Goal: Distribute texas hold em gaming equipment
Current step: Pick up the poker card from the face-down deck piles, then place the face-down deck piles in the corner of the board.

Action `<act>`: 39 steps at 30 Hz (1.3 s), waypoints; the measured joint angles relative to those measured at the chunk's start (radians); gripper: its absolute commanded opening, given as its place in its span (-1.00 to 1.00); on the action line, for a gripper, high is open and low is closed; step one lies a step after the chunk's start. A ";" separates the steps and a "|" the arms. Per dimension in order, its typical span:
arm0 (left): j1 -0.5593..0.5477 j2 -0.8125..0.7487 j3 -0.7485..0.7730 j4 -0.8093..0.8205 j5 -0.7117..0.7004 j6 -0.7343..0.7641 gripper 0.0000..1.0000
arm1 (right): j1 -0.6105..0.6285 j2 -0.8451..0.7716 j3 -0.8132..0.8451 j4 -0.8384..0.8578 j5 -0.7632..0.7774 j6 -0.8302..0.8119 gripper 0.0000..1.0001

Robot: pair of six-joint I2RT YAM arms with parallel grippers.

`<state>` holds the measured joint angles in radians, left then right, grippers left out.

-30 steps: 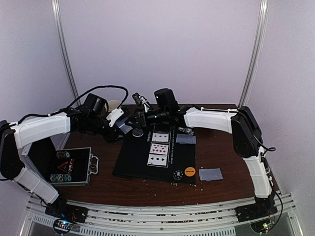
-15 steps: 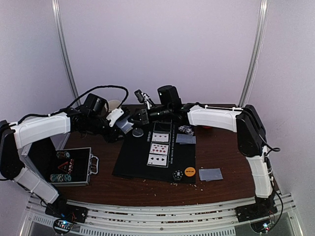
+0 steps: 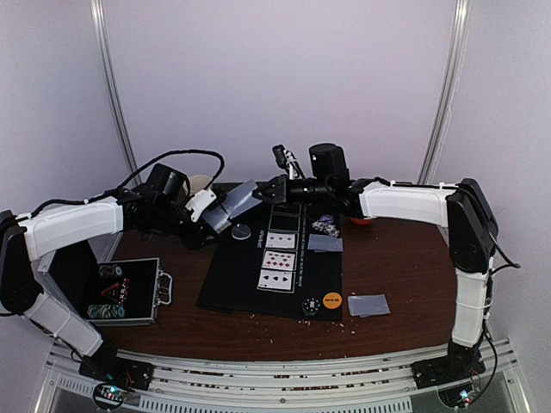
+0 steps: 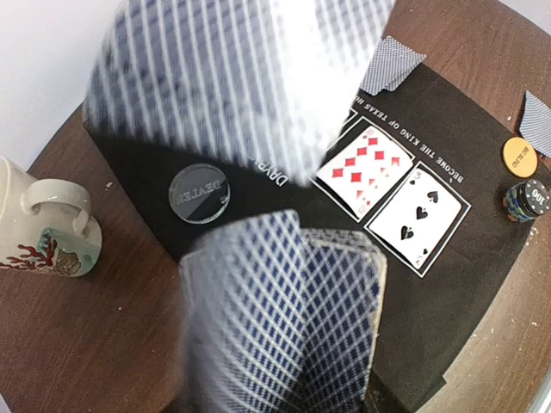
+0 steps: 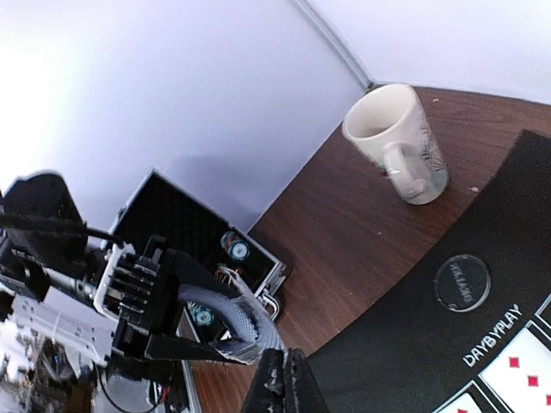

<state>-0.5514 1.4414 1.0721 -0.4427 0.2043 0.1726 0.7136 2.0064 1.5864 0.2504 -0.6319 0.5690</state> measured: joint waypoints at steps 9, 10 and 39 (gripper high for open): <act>0.000 0.000 0.002 0.000 -0.045 -0.008 -0.16 | -0.094 -0.054 -0.216 0.244 0.353 0.366 -1.00; 0.000 0.000 0.002 0.000 -0.047 -0.008 -0.16 | -0.093 -0.036 -0.208 0.250 0.386 0.383 -1.00; 0.000 0.000 0.002 0.000 -0.056 -0.010 -0.15 | -0.131 0.337 0.002 0.082 0.500 0.590 -1.00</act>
<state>-0.5514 1.4414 1.0737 -0.4427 0.1486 0.1623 0.5823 2.3436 1.5879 0.3321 -0.1314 1.1591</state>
